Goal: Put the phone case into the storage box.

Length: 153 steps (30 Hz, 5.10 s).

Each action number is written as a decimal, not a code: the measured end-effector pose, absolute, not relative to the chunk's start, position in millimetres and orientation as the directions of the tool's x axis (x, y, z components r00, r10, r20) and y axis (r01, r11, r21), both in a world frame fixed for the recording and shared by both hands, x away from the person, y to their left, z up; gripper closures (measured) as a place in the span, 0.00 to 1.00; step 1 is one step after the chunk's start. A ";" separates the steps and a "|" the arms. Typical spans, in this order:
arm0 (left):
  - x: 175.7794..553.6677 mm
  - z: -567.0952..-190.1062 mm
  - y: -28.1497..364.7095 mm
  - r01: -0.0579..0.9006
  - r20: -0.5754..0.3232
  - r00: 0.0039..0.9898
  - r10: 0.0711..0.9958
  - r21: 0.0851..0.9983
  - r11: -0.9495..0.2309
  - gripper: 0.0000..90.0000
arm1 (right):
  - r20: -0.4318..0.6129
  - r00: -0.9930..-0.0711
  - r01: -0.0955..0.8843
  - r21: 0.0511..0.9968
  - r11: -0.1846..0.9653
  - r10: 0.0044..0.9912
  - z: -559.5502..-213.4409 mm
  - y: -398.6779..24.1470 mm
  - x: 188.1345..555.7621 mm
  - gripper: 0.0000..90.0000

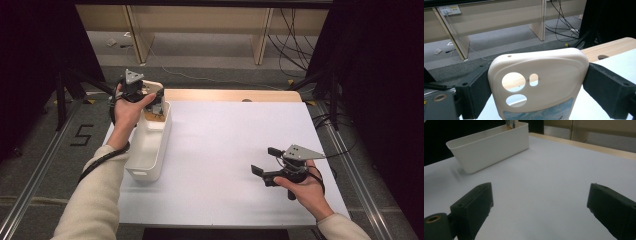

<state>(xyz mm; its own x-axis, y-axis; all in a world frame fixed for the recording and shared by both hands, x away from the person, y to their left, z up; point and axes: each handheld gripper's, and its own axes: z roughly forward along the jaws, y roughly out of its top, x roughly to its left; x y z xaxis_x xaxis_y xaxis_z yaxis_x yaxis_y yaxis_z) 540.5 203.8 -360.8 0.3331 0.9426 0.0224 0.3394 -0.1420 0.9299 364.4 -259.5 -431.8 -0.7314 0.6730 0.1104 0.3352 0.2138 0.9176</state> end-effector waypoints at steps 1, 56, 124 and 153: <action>540.8 -361.2 203.3 0.338 0.021 0.334 0.942 0.931 -0.140 0.12 | 0.110 -0.731 0.335 0.918 0.214 0.673 -431.8 -259.5 364.4 0.08; 555.7 -372.5 200.0 0.387 0.019 0.335 0.942 0.909 -0.156 0.12 | 0.111 -0.732 0.338 0.916 0.217 0.672 -432.7 -259.5 364.8 0.08; 582.5 -390.1 194.6 0.476 -0.001 0.300 0.954 0.867 -0.149 0.08 | 0.115 -0.736 0.339 0.916 0.216 0.668 -433.3 -259.2 365.4 0.08; 589.9 -383.1 188.4 0.447 0.017 0.310 0.950 0.880 -0.162 0.00 | 0.119 -0.737 0.343 0.914 0.216 0.665 -433.7 -259.2 365.2 0.08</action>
<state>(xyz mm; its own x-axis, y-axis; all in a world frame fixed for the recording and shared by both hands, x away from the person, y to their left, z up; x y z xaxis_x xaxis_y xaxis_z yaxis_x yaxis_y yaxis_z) 589.9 188.4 -383.1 0.3105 0.9504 0.0168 0.4472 -0.1616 0.8797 365.2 -259.2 -433.7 -0.7368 0.6655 0.1191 0.3425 0.2156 0.9144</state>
